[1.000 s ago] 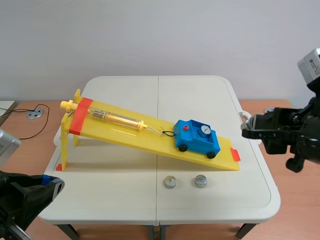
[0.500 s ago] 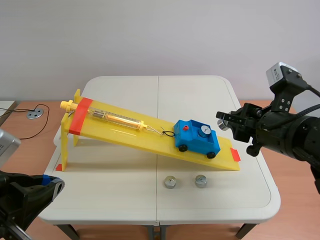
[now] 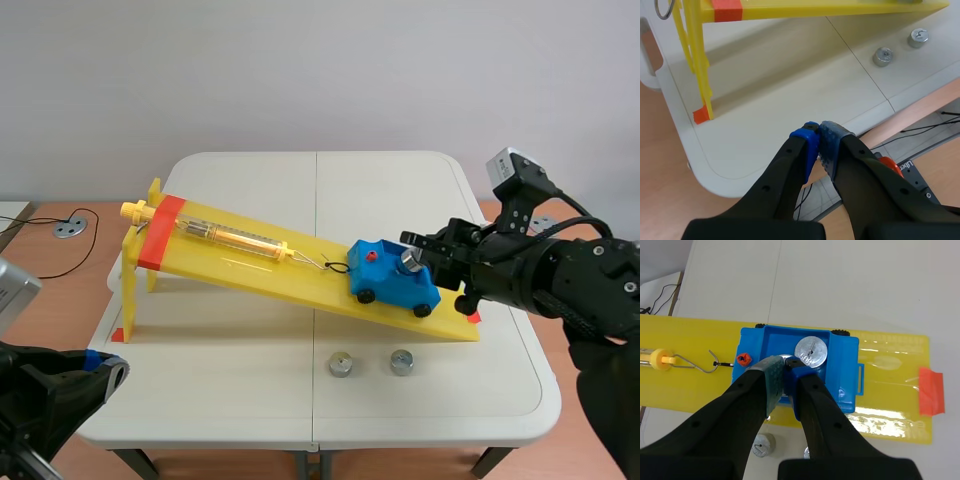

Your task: Place the four metal weights on the blue cart on the ramp.

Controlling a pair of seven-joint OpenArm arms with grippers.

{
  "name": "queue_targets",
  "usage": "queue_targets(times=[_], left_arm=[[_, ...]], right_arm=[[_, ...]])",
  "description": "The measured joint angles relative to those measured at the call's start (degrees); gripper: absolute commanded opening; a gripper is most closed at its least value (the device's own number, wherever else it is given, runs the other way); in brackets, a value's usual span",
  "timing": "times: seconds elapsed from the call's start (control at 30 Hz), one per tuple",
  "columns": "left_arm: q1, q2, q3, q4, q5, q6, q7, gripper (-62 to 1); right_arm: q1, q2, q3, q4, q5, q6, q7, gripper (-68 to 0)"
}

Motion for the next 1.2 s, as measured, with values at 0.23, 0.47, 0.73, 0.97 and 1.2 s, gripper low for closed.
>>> queue_targets(times=[0.23,0.47,0.73,0.97,1.2], left_arm=[[-0.02,0.0,0.0,0.0,0.0,0.0,0.0,-58.2],[-0.02,0.0,0.0,0.0,0.0,0.0,0.0,-58.2],[-0.02,0.0,0.0,0.0,0.0,0.0,0.0,-58.2],[-0.02,0.0,0.0,0.0,0.0,0.0,0.0,-58.2],[-0.74,0.0,0.0,0.0,0.0,0.0,0.0,-58.2]], right_arm=[[1.4,-0.98,0.0,-3.69,-0.37,0.81,0.2,-66.9],[1.55,-0.98,0.0,-4.83,-0.66,0.5,0.17,-66.5],[1.55,-0.98,0.0,-4.83,-0.68,0.39,0.39,-46.1],[1.29,-0.96,1.95,-4.33,-0.68,2.45,0.35,-37.3],[-4.61,2.91,5.81,5.73,-0.63,4.55,-0.5,-36.6]])
